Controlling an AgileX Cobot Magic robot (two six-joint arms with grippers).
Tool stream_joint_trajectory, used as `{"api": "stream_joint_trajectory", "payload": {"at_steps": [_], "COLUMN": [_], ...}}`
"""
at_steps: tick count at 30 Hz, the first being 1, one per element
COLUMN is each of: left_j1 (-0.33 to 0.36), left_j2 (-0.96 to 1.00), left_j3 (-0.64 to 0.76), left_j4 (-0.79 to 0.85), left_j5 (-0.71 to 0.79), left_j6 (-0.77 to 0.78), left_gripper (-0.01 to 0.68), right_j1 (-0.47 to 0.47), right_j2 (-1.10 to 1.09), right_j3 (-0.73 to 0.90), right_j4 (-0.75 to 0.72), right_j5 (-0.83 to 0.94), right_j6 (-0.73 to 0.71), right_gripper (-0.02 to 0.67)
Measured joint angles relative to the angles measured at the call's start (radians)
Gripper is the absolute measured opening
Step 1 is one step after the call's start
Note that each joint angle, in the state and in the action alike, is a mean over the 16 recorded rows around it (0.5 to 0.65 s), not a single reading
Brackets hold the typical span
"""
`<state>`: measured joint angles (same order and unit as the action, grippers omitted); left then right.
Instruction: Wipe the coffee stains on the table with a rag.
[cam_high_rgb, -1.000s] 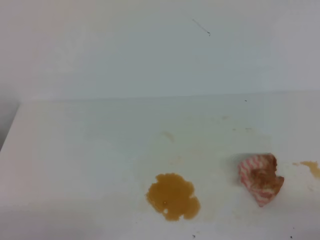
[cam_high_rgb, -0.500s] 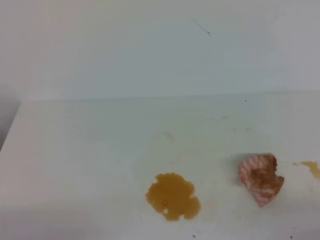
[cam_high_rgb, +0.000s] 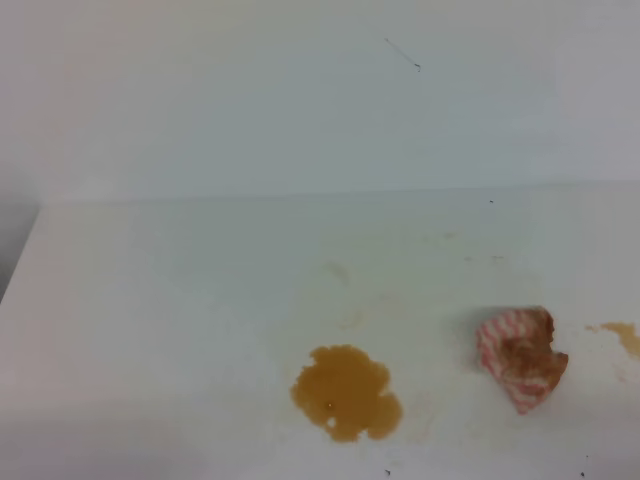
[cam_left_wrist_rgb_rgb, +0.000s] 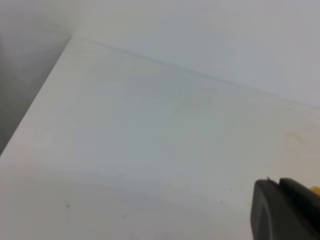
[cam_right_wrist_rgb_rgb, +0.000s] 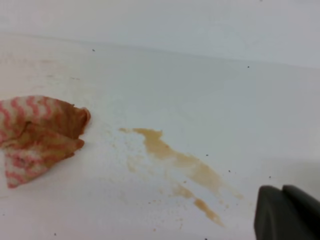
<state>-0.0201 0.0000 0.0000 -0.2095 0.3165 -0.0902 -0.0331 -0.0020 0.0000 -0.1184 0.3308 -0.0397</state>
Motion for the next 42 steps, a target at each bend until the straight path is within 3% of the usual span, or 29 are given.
{"api": "stream_joint_trajectory", "payload": {"at_steps": [12,32,37,42], "left_j1": [0.000,0.000,0.000,0.000], "left_j2": [0.000,0.000,0.000,0.000], "left_j3": [0.000,0.000,0.000,0.000], "left_j4": [0.000,0.000,0.000,0.000], "left_j5": [0.000,0.000,0.000,0.000], "left_j6": [0.000,0.000,0.000,0.000], "left_gripper": [-0.005,-0.005,-0.005,-0.005], "right_j1": [0.000,0.000,0.000,0.000], "right_j2": [0.000,0.000,0.000,0.027], "right_j3": [0.000,-0.005,-0.046,-0.128], "right_j4": [0.016,0.102,0.120,0.143], "right_j5": [-0.078,-0.660,-0.660,-0.527], "right_j6": [0.017,0.091,0.135,0.194], "right_gripper": [-0.002,-0.002,-0.002,-0.002]}}
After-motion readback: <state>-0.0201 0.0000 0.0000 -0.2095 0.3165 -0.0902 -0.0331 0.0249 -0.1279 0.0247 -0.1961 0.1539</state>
